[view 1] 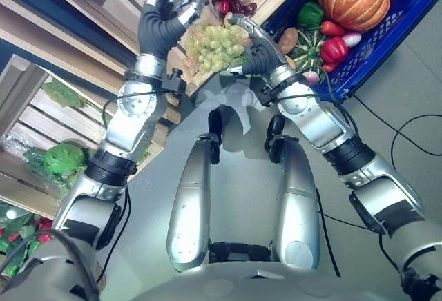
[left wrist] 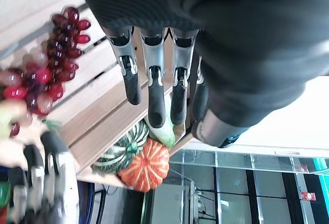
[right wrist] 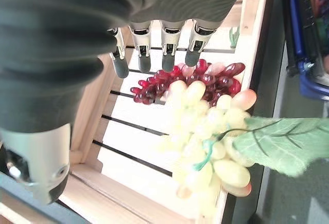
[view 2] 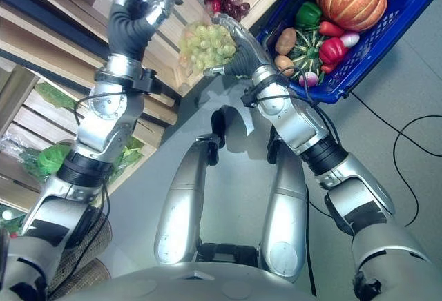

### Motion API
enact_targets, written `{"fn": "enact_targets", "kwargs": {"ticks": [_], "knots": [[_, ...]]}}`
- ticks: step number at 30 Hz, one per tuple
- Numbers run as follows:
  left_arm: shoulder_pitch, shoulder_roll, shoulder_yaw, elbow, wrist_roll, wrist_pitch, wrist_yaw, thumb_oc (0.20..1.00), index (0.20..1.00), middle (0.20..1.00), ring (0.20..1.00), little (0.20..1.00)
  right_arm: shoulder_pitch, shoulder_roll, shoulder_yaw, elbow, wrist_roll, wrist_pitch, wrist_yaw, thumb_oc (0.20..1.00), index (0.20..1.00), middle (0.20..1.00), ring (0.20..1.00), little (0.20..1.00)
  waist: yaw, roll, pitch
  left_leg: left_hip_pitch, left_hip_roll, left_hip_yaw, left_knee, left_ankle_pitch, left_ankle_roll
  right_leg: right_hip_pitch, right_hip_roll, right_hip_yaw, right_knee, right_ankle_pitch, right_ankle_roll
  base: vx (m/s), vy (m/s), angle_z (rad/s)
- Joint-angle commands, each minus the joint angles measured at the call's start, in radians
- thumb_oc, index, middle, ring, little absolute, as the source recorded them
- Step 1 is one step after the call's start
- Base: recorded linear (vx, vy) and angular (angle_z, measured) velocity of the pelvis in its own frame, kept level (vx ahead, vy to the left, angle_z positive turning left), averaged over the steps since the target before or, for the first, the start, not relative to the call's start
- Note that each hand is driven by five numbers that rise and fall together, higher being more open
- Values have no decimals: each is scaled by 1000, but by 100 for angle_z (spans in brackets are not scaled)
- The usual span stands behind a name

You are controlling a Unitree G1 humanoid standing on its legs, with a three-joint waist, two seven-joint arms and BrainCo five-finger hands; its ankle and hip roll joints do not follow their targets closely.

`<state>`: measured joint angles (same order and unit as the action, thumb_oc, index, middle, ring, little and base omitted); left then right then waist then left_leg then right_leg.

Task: Pick up fruits and vegetables into the basket

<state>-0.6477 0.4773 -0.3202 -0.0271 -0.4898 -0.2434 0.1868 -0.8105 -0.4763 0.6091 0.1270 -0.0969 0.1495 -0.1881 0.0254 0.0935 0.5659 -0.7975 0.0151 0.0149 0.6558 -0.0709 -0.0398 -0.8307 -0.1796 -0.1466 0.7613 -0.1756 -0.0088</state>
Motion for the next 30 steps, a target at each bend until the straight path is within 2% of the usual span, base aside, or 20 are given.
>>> {"fn": "enact_targets", "kwargs": {"ticks": [1,6,8,9,10,14,18,19,23,25,30], "knots": [[-35,-23,-25,-75,39,-79,-3,200,200,200,200,200,-49,63,2,-13,22,-70,-53,1000,1000,1000,1000,1000,17,-4,-46,50,-88,79,-42,-112,79,39,39,-24,-49,-7,52,-23,-35,-2],[-43,-17,-35,-64,109,-92,45,206,206,206,206,206,-33,62,-8,17,28,-59,-127,1000,1000,1000,1000,1000,14,-7,-46,47,-83,82,-39,-116,80,35,38,-25,-45,-10,54,0,0,0],[-46,-5,-29,-53,195,-100,104,614,614,614,614,614,-18,49,-25,26,41,-55,-165,1000,1000,1000,1000,1000,8,-8,-46,45,-80,84,-40,-117,79,33,39,-24,-46,-11,54,0,0,0],[-46,2,-28,-48,246,-109,149,944,944,944,944,944,-3,41,-37,28,54,-51,-184,1000,1000,1000,1000,1000,5,-9,-46,46,-79,85,-41,-117,78,33,39,-23,-45,-12,55,0,0,0],[-43,14,-16,-49,323,-101,202,1000,1000,1000,1000,1000,23,33,-59,28,67,-51,-210,1000,1000,1000,1000,1000,0,-10,-46,46,-78,86,-44,-117,78,31,42,-21,-45,-13,54,0,0,0],[-14,50,29,-40,447,-77,303,1000,1000,1000,1000,1000,124,7,-137,7,98,-91,-271,1000,1000,1000,1000,1000,-19,-15,-46,47,-70,94,-44,-123,76,29,46,-14,-47,-18,55,0,0,0],[45,72,69,-23,544,24,380,1000,1000,1000,1000,1000,261,-10,-233,-71,103,-158,-310,1000,1000,1000,1000,1000,-54,-21,-46,48,-56,109,-41,-131,71,23,59,4,-46,-22,55,20,64,-10],[65,79,72,-1,552,80,405,1000,1000,1000,1000,1000,312,-19,-264,-108,94,-188,-304,1000,1000,1000,1000,1000,-73,-21,-46,46,-50,118,-38,-133,70,15,67,16,-40,-26,55,32,110,-22],[108,92,81,63,560,183,463,1000,1000,1000,1000,1000,405,-49,-323,-181,80,-247,-267,1000,1000,1000,1000,1000,-109,-22,-46,45,-34,143,-25,-139,66,4,79,41,-28,-34,55,36,91,-22],[122,92,84,99,528,206,479,1000,1000,1000,1000,1000,433,-65,-343,-205,81,-273,-242,1000,1000,1000,1000,1000,-121,-22,-46,42,-28,153,-17,-140,64,-3,83,50,-19,-37,53,41,74,-33],[135,99,81,187,552,248,527,1000,1000,1000,1000,1000,473,-101,-368,-249,87,-333,-181,1000,1000,1000,1000,1000,-147,-25,-46,30,-10,170,2,-141,58,-21,94,70,-3,-43,51,30,37,-14]]}}
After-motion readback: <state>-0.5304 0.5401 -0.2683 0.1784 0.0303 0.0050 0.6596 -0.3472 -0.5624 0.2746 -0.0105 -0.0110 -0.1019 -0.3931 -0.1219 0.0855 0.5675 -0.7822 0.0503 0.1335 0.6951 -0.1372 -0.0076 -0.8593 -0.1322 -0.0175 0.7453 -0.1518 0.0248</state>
